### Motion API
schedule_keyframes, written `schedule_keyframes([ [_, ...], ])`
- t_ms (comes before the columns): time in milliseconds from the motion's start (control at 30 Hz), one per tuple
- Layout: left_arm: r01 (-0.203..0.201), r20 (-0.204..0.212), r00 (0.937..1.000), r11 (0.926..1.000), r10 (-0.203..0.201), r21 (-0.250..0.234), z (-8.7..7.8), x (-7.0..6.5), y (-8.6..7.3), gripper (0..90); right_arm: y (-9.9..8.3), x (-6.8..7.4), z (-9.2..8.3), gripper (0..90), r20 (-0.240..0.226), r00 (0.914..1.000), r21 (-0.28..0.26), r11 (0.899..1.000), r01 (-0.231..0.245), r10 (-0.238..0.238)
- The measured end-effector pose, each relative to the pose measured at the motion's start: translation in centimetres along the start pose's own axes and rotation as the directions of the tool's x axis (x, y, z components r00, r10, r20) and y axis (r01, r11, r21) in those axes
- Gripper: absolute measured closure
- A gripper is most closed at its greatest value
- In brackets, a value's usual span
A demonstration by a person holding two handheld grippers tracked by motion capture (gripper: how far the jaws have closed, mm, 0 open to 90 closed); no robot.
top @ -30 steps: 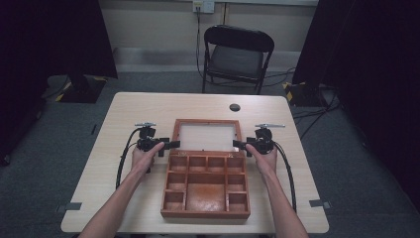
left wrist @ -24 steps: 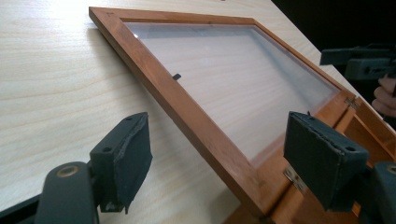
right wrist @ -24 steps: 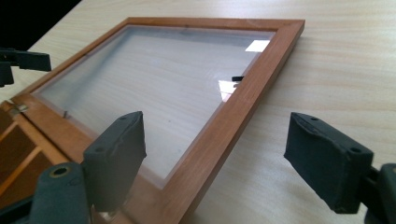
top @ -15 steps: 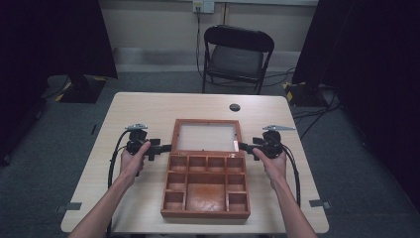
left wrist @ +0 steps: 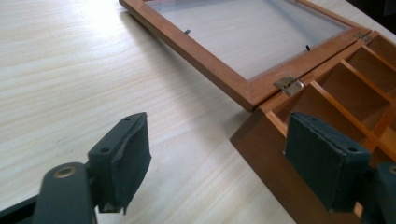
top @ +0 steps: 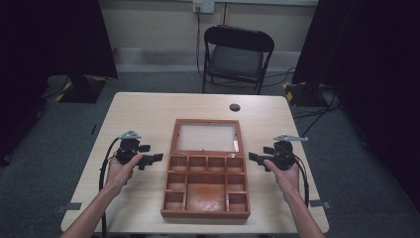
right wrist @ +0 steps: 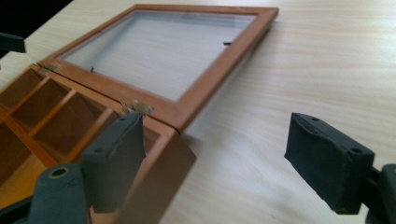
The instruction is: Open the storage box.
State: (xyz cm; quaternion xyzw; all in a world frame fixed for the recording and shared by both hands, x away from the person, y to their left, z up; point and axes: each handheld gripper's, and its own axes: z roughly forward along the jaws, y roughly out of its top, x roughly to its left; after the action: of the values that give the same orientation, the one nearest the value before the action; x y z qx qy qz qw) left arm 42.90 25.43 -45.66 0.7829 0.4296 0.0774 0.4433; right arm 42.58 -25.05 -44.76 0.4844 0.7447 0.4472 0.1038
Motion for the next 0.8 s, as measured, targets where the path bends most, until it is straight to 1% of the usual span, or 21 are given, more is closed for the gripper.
schedule_keyframes([
  [67,-0.002,-0.004,1.0,1.0,0.002,0.002,-0.4,0.0,-0.1,22.6,-0.5,-0.3,-0.4,19.1,0.014,0.9998,0.002,1.0,-0.012,0.012],
  [100,-0.003,-0.014,0.9999,1.0,0.002,-0.003,-0.6,-0.1,-0.2,22.6,-0.8,-0.4,-0.6,19.0,0.023,0.9996,0.003,1.0,-0.015,0.015],
  [133,-0.007,-0.024,0.9997,1.0,0.007,0.002,-0.8,-0.1,-0.4,22.6,-1.1,-0.5,-0.8,19.0,0.031,0.9994,0.007,1.0,-0.012,0.012],
  [200,-0.003,-0.027,0.9996,1.0,0.003,0.005,-1.1,0.1,-0.7,22.7,-1.6,-0.6,-1.1,19.1,0.051,0.9986,0.016,1.0,-0.014,0.013],
  [300,0.005,-0.034,0.9994,0.9999,-0.005,0.01,-1.4,0.2,-1.5,23.4,-2.4,-0.8,-1.6,19.0,0.07,0.9975,0.024,1.0,-0.014,0.012],
  [400,0.003,-0.045,0.999,0.9996,-0.002,0.028,-1.8,0.1,-2.1,23.6,-2.9,-0.8,-2.1,19.2,0.085,0.9963,0.03,0.999,-0.018,0.015],
  [467,0.001,-0.049,0.9988,0.9995,0.0,0.032,-2.1,0.1,-2.7,23.6,-3.2,-0.7,-2.5,19.5,0.093,0.9956,0.039,0.999,-0.015,0.011],
  [533,-0.005,-0.068,0.9976,0.9993,0.007,0.037,-2.5,0.1,-3.3,23.6,-3.6,-0.5,-2.8,19.5,0.106,0.9943,0.041,0.999,-0.014,0.01],
  [600,-0.002,-0.083,0.9965,0.9988,0.006,0.049,-2.8,0.3,-3.9,23.6,-4.1,-0.3,-3.1,19.3,0.113,0.9935,0.056,0.998,-0.001,-0.006],
  [667,0.0,-0.101,0.9949,0.9977,0.007,0.067,-3.1,0.6,-4.4,23.6,-4.6,-0.2,-3.4,19.3,0.128,0.9918,0.072,0.997,0.002,-0.011],
  [733,-0.017,-0.132,0.9909,0.9964,0.028,0.083,-3.5,1.0,-4.8,23.6,-5.3,-0.3,-3.6,19.2,0.13,0.9914,0.086,0.996,-0.008,-0.003],
  [800,0.011,-0.141,0.9901,0.9978,-0.002,0.066,-3.9,1.3,-5.3,23.7,-5.9,-0.4,-3.8,18.8,0.153,0.9882,0.099,0.995,-0.004,-0.012],
])
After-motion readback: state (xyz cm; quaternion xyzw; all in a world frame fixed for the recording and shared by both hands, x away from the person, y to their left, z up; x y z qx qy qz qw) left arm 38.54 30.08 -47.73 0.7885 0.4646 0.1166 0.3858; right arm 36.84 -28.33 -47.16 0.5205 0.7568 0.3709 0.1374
